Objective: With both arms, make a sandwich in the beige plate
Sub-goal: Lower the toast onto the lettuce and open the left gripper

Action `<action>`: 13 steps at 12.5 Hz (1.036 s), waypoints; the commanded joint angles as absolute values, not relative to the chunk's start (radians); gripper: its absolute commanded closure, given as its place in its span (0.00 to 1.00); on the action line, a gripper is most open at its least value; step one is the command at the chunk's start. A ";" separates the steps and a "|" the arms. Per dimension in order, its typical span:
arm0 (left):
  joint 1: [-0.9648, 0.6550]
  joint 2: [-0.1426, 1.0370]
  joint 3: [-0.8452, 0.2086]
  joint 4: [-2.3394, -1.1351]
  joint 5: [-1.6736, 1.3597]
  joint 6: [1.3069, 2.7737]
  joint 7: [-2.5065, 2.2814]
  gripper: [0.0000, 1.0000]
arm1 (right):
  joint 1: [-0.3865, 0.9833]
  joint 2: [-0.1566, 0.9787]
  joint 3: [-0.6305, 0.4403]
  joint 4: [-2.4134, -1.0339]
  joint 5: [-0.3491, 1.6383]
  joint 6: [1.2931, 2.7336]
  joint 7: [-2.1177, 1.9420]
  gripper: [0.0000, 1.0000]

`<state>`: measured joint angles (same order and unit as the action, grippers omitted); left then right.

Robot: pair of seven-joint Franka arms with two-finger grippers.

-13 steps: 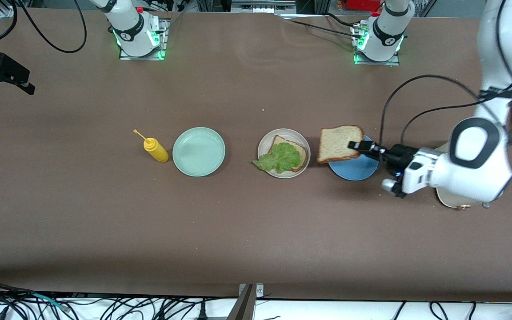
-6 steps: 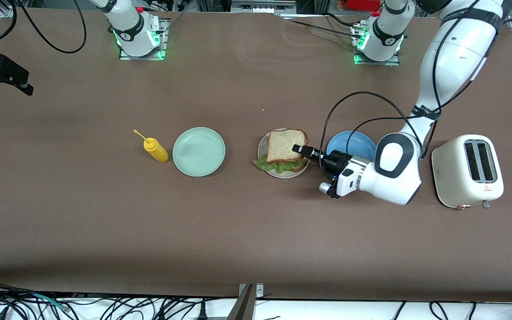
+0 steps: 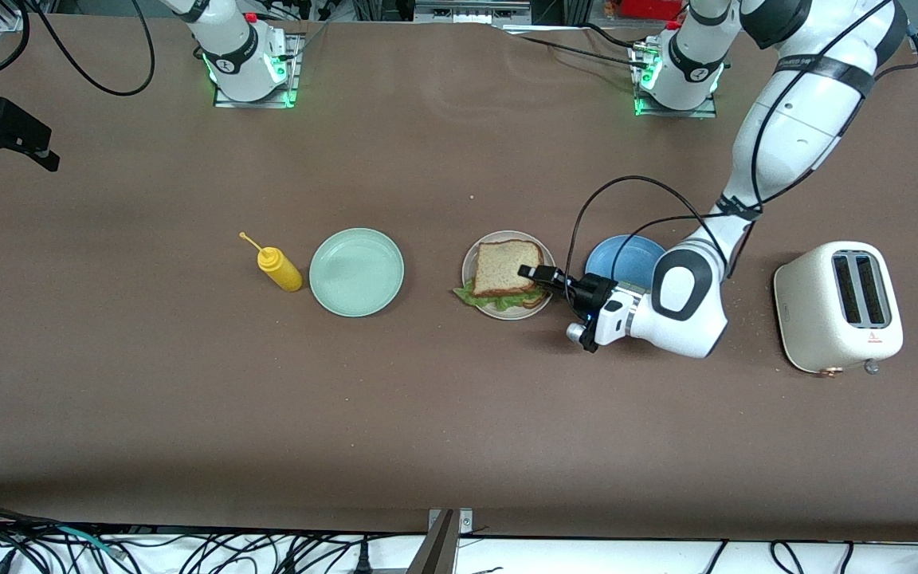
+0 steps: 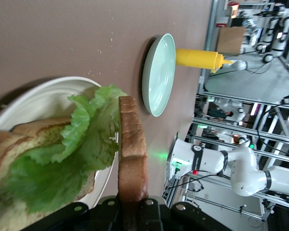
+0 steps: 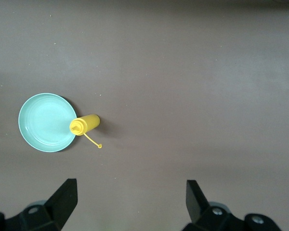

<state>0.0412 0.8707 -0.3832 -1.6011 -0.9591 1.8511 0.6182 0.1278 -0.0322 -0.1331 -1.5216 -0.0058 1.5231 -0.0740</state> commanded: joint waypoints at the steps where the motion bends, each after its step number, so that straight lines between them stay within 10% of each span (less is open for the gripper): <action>1: 0.048 0.864 -0.374 -1.635 -1.005 1.864 0.712 0.04 | 0.123 -0.026 -0.135 -1.503 -0.011 1.506 -0.071 0.00; 13: 0.097 0.635 -0.354 -1.617 -0.559 1.816 0.513 0.00 | 0.123 -0.012 -0.169 -1.502 0.032 1.506 -0.080 0.00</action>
